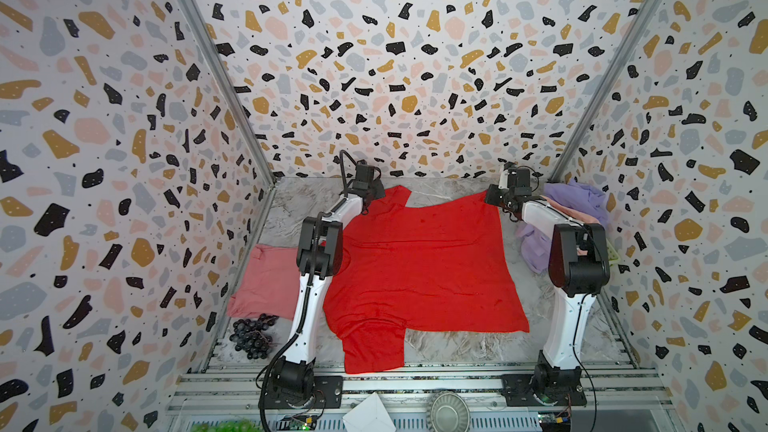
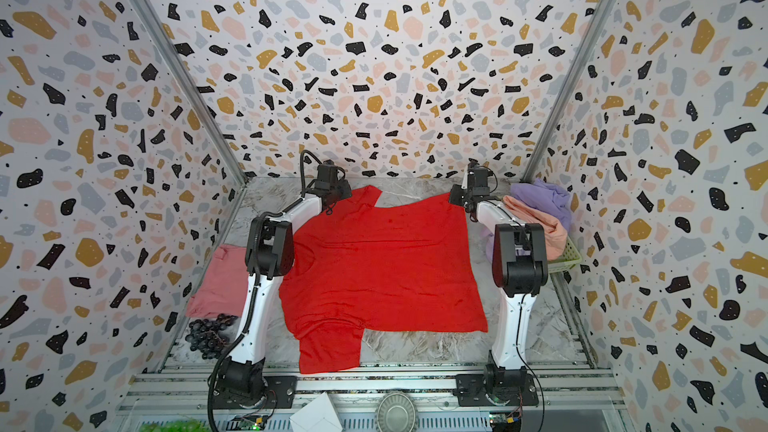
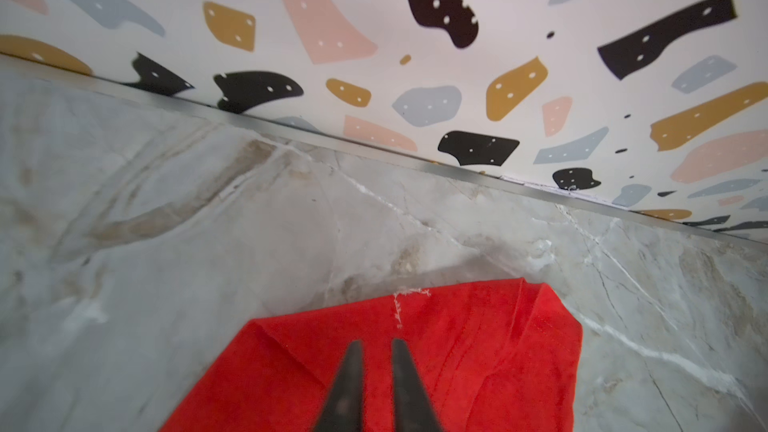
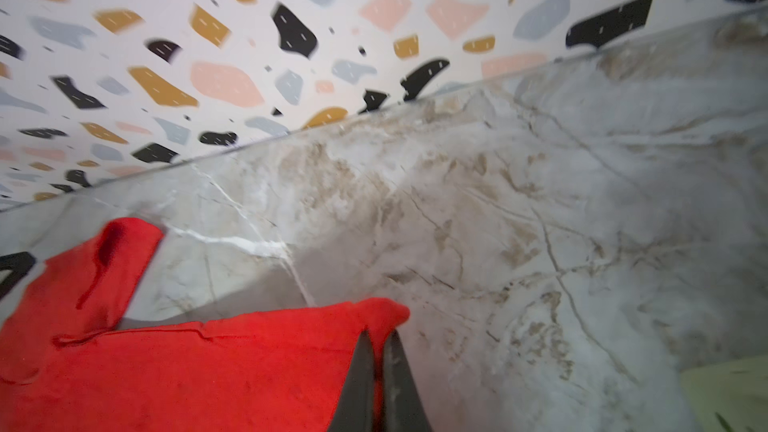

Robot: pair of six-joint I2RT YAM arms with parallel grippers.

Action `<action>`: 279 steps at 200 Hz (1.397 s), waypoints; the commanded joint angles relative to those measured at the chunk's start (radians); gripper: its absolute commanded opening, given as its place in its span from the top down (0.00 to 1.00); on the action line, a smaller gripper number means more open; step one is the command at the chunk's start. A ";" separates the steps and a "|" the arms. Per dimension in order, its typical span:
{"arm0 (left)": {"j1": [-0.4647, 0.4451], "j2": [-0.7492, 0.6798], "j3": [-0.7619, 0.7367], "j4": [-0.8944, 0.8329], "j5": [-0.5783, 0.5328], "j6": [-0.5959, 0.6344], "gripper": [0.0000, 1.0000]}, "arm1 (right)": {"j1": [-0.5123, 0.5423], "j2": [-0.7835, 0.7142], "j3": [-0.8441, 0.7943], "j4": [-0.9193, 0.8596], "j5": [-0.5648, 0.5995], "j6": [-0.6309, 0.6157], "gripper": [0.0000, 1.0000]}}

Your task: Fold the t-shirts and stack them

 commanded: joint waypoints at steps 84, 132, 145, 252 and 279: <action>-0.025 0.080 0.139 -0.169 -0.179 0.094 0.35 | 0.050 -0.241 -0.226 0.024 -0.034 -0.035 1.00; -0.034 0.135 0.175 -0.204 -0.251 0.085 0.35 | 0.067 -0.328 -0.321 0.002 -0.066 -0.033 1.00; -0.037 0.141 0.173 -0.202 -0.260 0.077 0.35 | 0.078 -0.355 -0.350 -0.007 -0.084 -0.025 1.00; -0.038 -0.176 -0.388 -0.212 -0.328 0.074 0.44 | 0.110 -0.603 -0.541 -0.147 0.024 -0.065 1.00; -0.028 -0.324 -0.566 -0.132 -0.319 0.083 0.43 | 0.105 -0.680 -0.584 -0.189 0.048 -0.084 1.00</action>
